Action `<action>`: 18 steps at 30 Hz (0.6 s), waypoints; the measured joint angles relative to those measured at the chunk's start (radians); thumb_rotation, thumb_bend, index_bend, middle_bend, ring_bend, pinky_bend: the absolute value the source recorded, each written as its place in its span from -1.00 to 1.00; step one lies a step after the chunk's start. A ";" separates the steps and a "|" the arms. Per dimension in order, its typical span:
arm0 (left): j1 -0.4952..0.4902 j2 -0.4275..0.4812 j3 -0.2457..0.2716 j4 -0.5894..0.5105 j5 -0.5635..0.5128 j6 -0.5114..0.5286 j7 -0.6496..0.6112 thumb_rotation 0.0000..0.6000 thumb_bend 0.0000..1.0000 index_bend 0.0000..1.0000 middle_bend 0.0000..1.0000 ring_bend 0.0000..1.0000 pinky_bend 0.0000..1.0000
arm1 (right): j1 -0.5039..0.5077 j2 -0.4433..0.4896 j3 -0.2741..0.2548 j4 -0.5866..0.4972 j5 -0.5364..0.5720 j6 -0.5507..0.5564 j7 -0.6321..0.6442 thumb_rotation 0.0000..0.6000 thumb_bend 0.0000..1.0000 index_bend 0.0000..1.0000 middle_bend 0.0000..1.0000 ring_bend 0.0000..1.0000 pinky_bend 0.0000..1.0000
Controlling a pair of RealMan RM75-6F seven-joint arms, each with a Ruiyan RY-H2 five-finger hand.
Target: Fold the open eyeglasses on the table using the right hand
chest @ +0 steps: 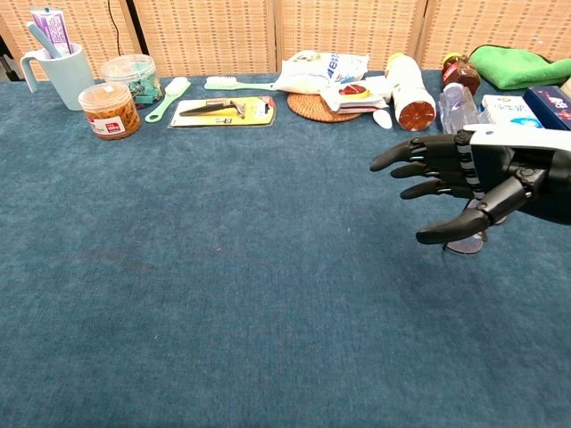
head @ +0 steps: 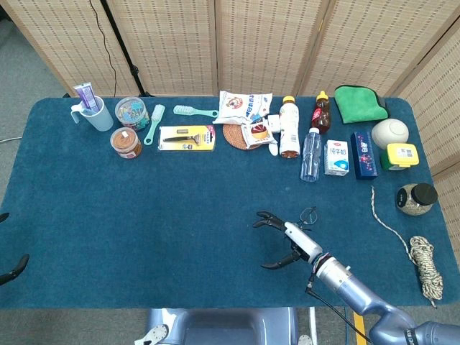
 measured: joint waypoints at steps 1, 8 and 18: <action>0.000 0.000 0.000 -0.001 0.000 0.000 0.001 0.80 -0.49 -0.71 -0.91 -0.94 -1.00 | 0.001 -0.001 -0.001 0.008 0.001 -0.001 0.007 1.00 -0.84 -0.51 -0.85 -0.99 -0.82; 0.000 -0.001 0.001 -0.005 0.001 0.001 0.006 0.79 -0.49 -0.71 -0.91 -0.94 -1.00 | 0.007 -0.012 -0.005 0.068 0.015 -0.013 0.055 1.00 -0.84 -0.50 -0.85 -0.98 -0.79; 0.001 -0.001 0.002 -0.007 0.002 0.003 0.009 0.80 -0.49 -0.71 -0.91 -0.94 -1.00 | 0.012 -0.033 -0.004 0.143 0.033 -0.027 0.120 1.00 -0.84 -0.48 -0.85 -0.97 -0.79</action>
